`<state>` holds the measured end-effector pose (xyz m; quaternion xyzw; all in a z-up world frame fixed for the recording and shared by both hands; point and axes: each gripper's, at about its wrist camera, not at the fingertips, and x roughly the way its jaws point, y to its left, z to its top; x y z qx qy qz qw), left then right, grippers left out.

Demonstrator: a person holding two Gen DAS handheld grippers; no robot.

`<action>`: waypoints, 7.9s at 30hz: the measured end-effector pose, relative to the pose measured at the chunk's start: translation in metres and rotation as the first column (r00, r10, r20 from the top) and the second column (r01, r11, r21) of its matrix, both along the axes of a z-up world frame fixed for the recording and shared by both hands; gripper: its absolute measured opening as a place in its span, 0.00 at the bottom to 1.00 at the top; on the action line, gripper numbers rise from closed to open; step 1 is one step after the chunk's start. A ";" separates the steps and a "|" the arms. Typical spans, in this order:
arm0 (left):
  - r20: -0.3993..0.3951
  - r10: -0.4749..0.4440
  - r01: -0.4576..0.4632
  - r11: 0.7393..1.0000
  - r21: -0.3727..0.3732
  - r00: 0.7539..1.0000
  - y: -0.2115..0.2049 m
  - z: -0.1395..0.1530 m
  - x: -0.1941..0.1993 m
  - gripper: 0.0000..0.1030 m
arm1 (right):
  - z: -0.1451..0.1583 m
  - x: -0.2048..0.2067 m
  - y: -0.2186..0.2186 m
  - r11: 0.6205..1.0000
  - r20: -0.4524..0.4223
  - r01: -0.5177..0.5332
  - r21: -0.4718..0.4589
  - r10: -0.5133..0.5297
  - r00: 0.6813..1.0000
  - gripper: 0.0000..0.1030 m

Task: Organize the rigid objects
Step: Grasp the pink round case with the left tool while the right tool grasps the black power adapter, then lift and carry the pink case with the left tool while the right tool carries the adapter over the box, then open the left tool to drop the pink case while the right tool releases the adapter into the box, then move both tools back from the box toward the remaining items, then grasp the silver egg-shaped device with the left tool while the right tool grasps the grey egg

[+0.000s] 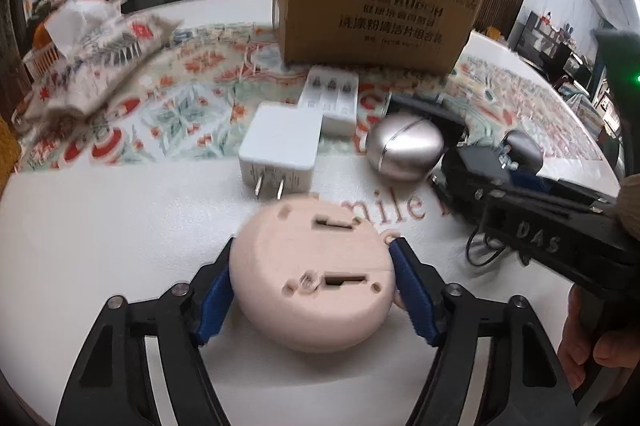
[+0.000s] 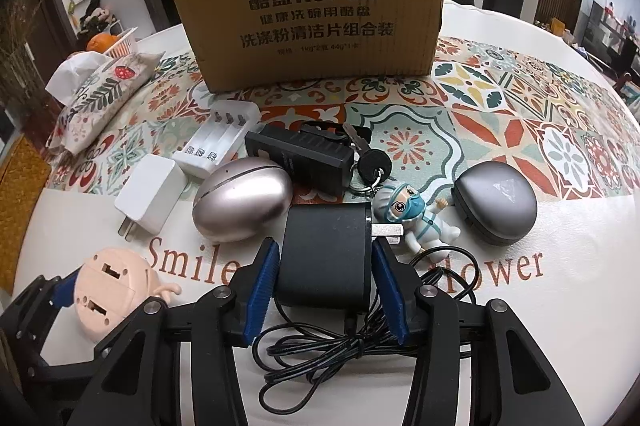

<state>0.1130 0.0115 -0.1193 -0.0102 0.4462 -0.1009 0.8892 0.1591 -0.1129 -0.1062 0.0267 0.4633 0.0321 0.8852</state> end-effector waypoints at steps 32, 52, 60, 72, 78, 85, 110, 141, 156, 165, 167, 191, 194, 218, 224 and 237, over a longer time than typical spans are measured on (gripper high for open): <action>0.173 0.013 -0.010 1.000 -0.021 0.985 -0.002 0.051 0.005 0.66 | 0.046 -0.024 -0.006 0.999 0.185 -0.030 0.020 0.026 0.982 0.41; 0.362 -0.001 0.013 0.999 -0.033 0.932 -0.018 0.136 0.048 0.67 | 0.125 0.000 -0.027 0.999 0.404 -0.012 0.038 -0.004 0.915 0.42; 0.402 -0.010 0.023 0.999 -0.028 0.916 -0.024 0.168 0.077 0.67 | 0.157 0.018 -0.031 0.999 0.481 -0.016 0.035 -0.003 0.877 0.42; 0.390 -0.042 0.046 0.999 -0.003 0.920 -0.036 0.196 0.117 0.67 | 0.190 0.057 -0.036 0.998 0.504 -0.020 0.051 -0.008 0.864 0.42; 0.362 -0.046 0.054 0.999 -0.010 0.931 -0.038 0.204 0.137 0.67 | 0.200 0.078 -0.037 0.999 0.504 -0.032 0.043 0.006 0.864 0.42; 0.339 -0.039 0.045 0.999 -0.008 0.940 -0.034 0.208 0.163 0.67 | 0.212 0.104 -0.035 0.999 0.497 -0.048 0.024 0.030 0.867 0.42; 0.166 -0.076 0.073 0.997 0.021 0.983 -0.055 0.173 0.252 0.67 | 0.167 0.192 -0.054 0.994 0.343 -0.088 0.057 0.064 0.937 0.42; 0.235 -0.031 0.026 0.999 0.026 0.971 -0.045 0.182 0.203 0.84 | 0.185 0.149 -0.055 0.999 0.380 -0.037 0.020 0.027 0.924 0.52; 0.326 0.004 -0.021 0.999 0.049 0.945 -0.046 0.190 0.133 0.99 | 0.191 0.088 -0.065 1.000 0.438 0.015 -0.007 -0.010 0.899 0.69; 0.360 0.021 -0.042 0.998 0.051 0.933 -0.049 0.188 0.094 1.00 | 0.194 0.049 -0.072 0.999 0.465 0.037 -0.014 -0.027 0.885 0.78; 0.366 0.029 -0.052 0.997 0.055 0.930 -0.049 0.186 0.087 1.00 | 0.193 0.041 -0.074 0.999 0.469 0.047 -0.013 -0.035 0.882 0.81; 0.289 -0.002 -0.013 0.999 0.051 0.957 -0.065 0.137 0.030 1.00 | 0.143 -0.025 -0.097 0.990 0.385 0.132 0.045 -0.139 0.912 0.82; 0.267 -0.012 -0.004 0.998 0.060 0.964 -0.068 0.127 0.031 1.00 | 0.134 -0.025 -0.099 0.989 0.360 0.145 0.043 -0.150 0.921 0.82; 0.071 -0.066 0.060 0.995 0.077 0.995 -0.080 0.053 0.045 1.00 | 0.060 -0.021 -0.109 0.979 0.173 0.201 0.035 -0.204 0.963 0.82; 0.030 -0.091 0.088 0.994 0.069 0.995 -0.080 0.039 0.053 1.00 | 0.044 -0.013 -0.108 0.978 0.129 0.206 0.028 -0.208 0.970 0.82; -0.034 -0.101 0.103 0.993 0.065 0.994 -0.079 0.013 0.076 0.96 | 0.016 0.005 -0.108 0.975 0.054 0.222 0.014 -0.223 0.973 0.82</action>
